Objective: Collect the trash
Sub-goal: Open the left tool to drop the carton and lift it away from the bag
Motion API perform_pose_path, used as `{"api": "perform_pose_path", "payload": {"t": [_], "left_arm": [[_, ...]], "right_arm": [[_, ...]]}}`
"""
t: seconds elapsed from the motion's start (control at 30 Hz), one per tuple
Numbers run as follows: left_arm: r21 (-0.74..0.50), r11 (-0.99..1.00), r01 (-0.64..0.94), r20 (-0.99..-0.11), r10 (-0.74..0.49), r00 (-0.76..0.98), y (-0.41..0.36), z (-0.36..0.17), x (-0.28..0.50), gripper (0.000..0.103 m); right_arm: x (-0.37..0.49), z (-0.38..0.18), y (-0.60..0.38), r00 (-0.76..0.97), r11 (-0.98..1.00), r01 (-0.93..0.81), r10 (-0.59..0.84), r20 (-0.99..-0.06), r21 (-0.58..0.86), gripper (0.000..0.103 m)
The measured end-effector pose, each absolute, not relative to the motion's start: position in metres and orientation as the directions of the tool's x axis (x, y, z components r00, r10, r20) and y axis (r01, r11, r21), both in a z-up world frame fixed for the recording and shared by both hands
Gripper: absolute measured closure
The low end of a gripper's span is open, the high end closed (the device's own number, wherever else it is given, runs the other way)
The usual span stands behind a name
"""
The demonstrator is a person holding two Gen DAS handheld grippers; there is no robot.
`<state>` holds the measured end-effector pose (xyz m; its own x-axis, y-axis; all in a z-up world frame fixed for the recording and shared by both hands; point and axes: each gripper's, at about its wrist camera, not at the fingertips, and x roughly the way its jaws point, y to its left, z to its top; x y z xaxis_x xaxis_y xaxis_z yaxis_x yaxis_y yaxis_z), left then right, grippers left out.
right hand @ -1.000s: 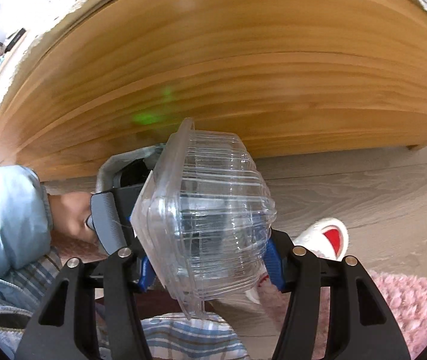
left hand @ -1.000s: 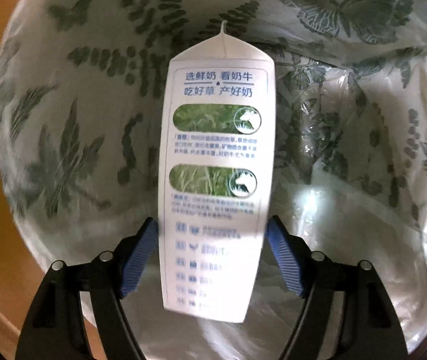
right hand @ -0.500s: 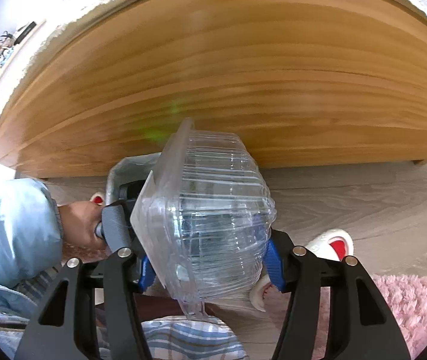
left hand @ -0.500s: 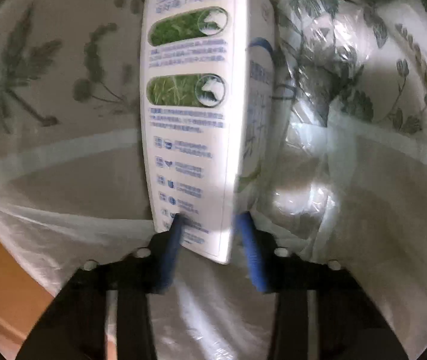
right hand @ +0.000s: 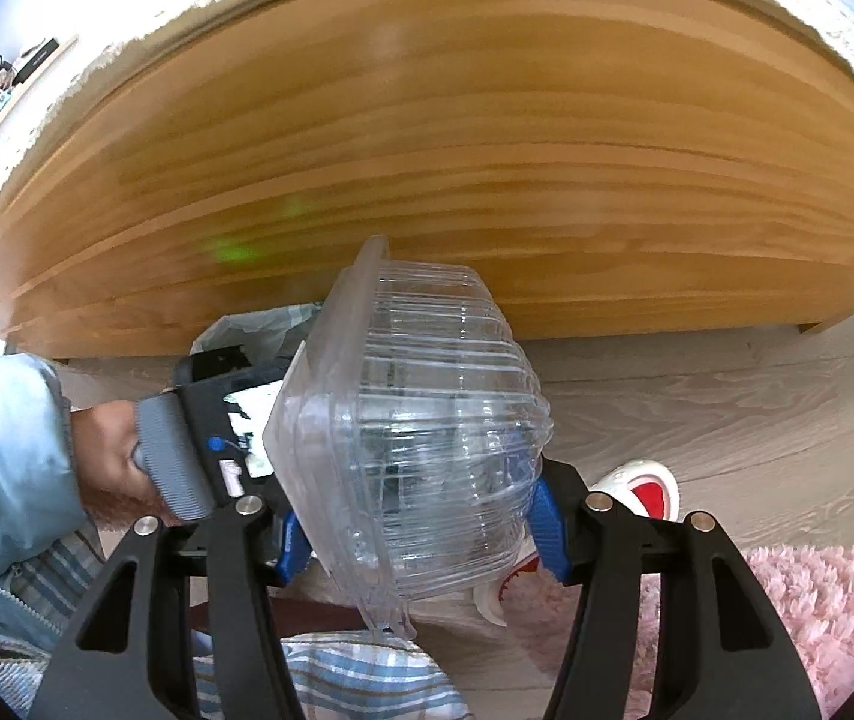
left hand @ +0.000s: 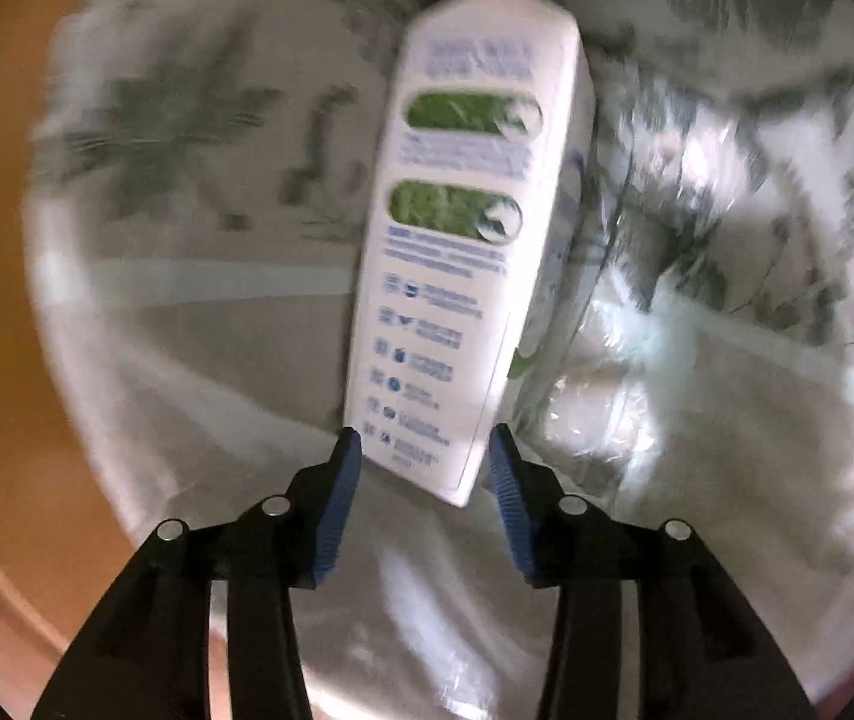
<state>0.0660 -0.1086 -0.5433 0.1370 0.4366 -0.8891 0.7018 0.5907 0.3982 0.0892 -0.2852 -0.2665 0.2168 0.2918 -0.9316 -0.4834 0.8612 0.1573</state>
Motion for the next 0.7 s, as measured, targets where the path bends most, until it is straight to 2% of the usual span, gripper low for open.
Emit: {"api": "perform_pose_path", "payload": {"t": [0.1,0.17,0.23,0.27,0.43,0.7], "left_arm": [[0.405,0.627,0.666,-0.899,0.407,0.163,-0.103,-0.514,0.063,0.050],[0.424,0.648,0.633,-0.896,0.400,0.191,-0.100,-0.494,0.061,0.038],[0.457,0.663,0.593,-0.887,0.392,0.244,-0.100,-0.473,0.058,0.036],[0.454,0.683,0.572,-0.890,0.376,0.258,-0.101,-0.460,0.056,0.032],[0.396,0.795,0.459,-0.912,0.281,0.299,-0.096,-0.396,0.057,0.030],[0.207,0.953,0.219,-0.909,0.105,0.404,-0.065,-0.291,0.040,0.028]], "right_arm": [[0.085,-0.263,-0.289,0.232,0.862,-0.480,0.303,-0.924,0.162,0.046],[0.083,-0.261,-0.291,0.240,0.862,-0.479,0.309,-0.920,0.165,0.046],[0.079,-0.258,-0.294,0.249,0.862,-0.478,0.318,-0.915,0.169,0.046],[0.077,-0.256,-0.296,0.255,0.861,-0.477,0.325,-0.911,0.174,0.046],[0.075,-0.250,-0.303,0.271,0.860,-0.473,0.346,-0.898,0.189,0.046],[0.072,-0.246,-0.303,0.278,0.848,-0.496,0.358,-0.891,0.186,0.046]]}}
